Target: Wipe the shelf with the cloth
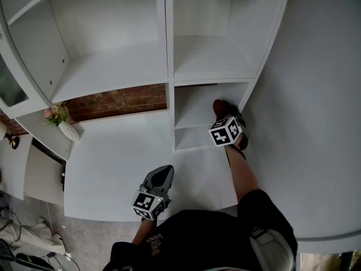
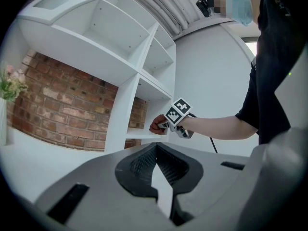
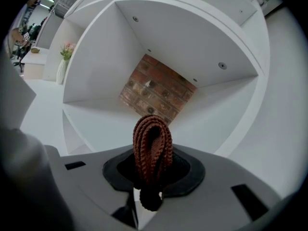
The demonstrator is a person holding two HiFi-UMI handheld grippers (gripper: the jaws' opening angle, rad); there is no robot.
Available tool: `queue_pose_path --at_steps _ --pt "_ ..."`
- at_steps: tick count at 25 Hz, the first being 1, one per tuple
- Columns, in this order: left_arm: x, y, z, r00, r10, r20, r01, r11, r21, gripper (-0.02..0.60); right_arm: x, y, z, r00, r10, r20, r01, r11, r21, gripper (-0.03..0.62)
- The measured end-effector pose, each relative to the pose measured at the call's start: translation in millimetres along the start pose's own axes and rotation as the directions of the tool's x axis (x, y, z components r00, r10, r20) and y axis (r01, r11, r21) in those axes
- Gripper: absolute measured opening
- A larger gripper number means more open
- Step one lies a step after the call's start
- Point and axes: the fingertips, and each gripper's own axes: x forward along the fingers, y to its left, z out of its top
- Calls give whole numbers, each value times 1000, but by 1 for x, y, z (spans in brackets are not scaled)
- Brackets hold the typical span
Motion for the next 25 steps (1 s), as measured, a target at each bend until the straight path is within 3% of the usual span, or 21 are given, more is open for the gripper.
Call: queue_pose_path --at_steps 7,16,20,25 --pt "-14 3 0 1000 27 -9 -27 1000 3 8 -29 41 47 976 129 177 -146 985 87 92" --pt "-38 12 -2 997 79 -26 -79 997 10 8 -50 120 74 906 316 283 -373 911 177 92" --pt "-47 15 -2 995 97 -31 -97 995 10 8 -52 144 76 890 360 279 -416 892 176 92" --pt "-51 14 -3 994 100 -37 -100 995 11 8 -50 146 70 903 345 256 -388 910 143 92"
